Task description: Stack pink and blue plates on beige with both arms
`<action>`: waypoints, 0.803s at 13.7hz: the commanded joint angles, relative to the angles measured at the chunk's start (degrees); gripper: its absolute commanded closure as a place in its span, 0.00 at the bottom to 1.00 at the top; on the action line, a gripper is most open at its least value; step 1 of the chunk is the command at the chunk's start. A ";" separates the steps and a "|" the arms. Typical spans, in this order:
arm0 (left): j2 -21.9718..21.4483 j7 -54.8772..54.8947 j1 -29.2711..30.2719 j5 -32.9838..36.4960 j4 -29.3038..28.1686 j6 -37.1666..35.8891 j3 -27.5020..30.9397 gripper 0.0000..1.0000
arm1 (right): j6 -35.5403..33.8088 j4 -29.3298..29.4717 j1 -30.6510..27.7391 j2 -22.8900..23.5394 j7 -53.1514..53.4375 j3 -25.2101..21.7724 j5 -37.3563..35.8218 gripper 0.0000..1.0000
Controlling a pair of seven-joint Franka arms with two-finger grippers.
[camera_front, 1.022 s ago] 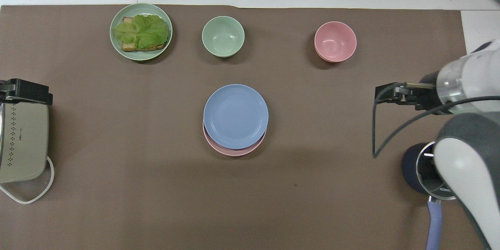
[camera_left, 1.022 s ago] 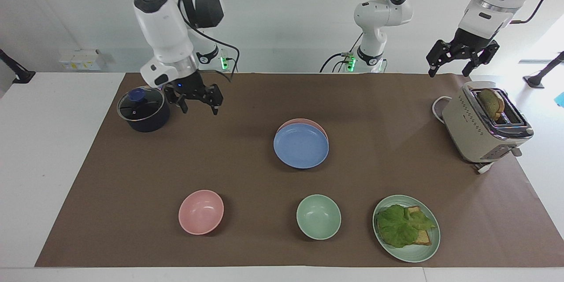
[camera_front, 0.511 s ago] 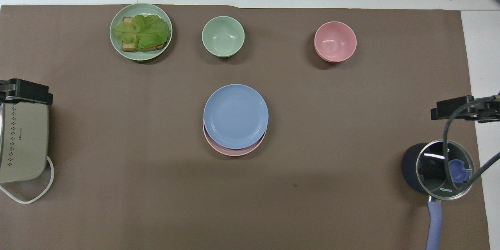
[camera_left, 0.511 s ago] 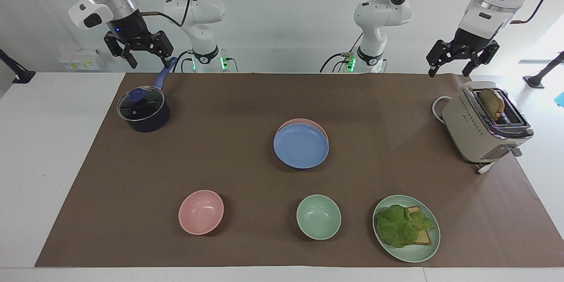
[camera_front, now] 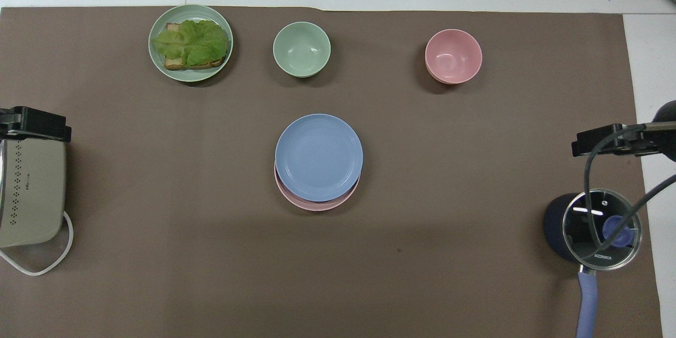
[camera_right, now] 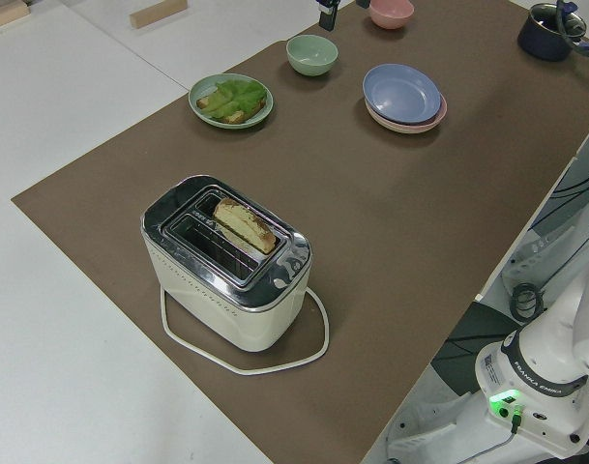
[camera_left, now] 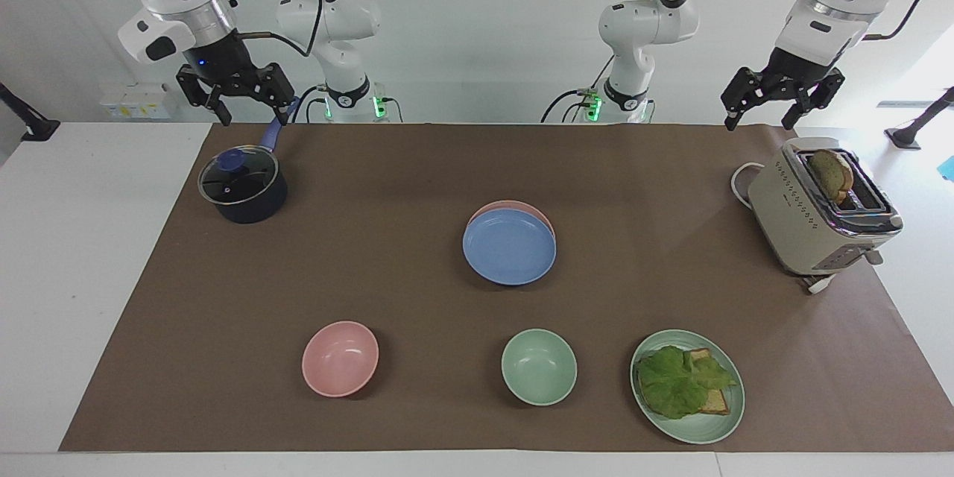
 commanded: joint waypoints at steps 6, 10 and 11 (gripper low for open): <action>-0.37 0.17 -0.26 0.75 -0.42 -0.57 0.18 0.00 | -5.59 5.65 0.05 2.34 -2.92 0.21 -1.63 0.00; -0.37 0.26 -0.26 0.75 -0.42 -0.57 0.18 0.00 | -6.13 4.86 -0.38 1.38 -3.36 -0.23 -2.07 0.00; -0.37 0.26 -0.26 0.75 -0.42 -0.57 0.18 0.00 | -6.30 4.86 -0.47 1.29 -3.27 -0.32 -1.72 0.00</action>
